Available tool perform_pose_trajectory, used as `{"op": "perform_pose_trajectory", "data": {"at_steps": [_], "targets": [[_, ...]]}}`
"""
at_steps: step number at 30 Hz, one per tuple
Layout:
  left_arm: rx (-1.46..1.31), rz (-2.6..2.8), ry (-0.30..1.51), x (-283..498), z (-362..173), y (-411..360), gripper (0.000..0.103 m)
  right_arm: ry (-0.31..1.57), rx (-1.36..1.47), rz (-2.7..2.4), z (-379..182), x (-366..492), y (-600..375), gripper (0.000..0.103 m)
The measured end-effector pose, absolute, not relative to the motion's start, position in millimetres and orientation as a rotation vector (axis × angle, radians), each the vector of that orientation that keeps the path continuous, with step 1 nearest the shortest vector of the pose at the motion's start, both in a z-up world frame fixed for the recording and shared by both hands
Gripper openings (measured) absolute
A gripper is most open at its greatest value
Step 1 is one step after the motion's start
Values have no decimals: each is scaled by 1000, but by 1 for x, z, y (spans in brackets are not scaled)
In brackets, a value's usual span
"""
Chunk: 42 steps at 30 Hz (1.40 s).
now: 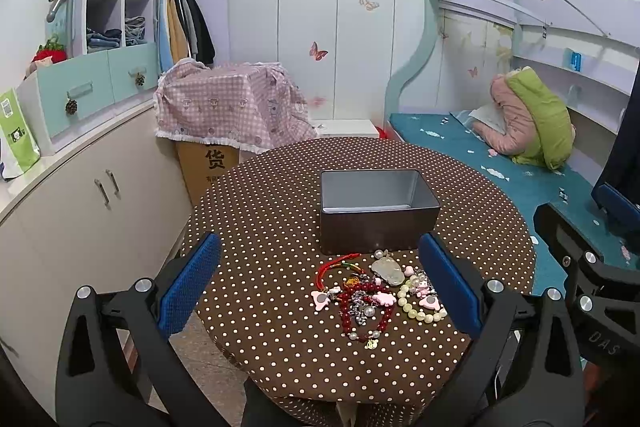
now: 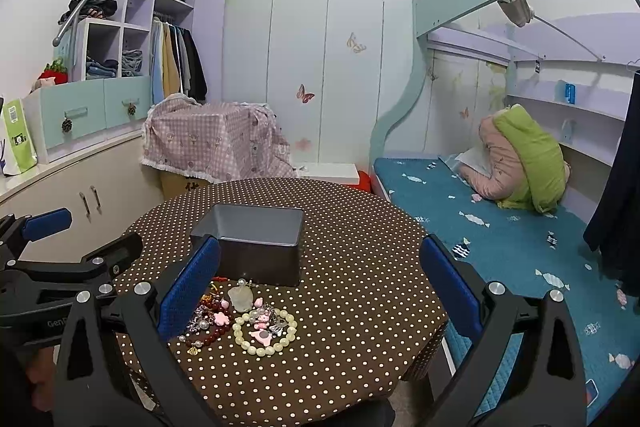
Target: Organize jewelry
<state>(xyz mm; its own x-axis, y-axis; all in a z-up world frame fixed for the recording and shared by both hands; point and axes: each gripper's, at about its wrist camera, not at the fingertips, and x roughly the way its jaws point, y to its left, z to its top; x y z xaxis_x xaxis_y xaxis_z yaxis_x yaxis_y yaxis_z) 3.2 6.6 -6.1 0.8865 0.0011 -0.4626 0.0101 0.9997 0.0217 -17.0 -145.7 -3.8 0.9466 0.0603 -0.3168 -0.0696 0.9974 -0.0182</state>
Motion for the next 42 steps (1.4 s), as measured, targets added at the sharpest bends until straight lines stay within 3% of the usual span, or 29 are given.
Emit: {"op": "perform_pose_trajectory", "data": {"at_steps": [42], "targets": [[22,3,493,7,-9,13,98,339,-33,76,-3,-17,-143,96]]}}
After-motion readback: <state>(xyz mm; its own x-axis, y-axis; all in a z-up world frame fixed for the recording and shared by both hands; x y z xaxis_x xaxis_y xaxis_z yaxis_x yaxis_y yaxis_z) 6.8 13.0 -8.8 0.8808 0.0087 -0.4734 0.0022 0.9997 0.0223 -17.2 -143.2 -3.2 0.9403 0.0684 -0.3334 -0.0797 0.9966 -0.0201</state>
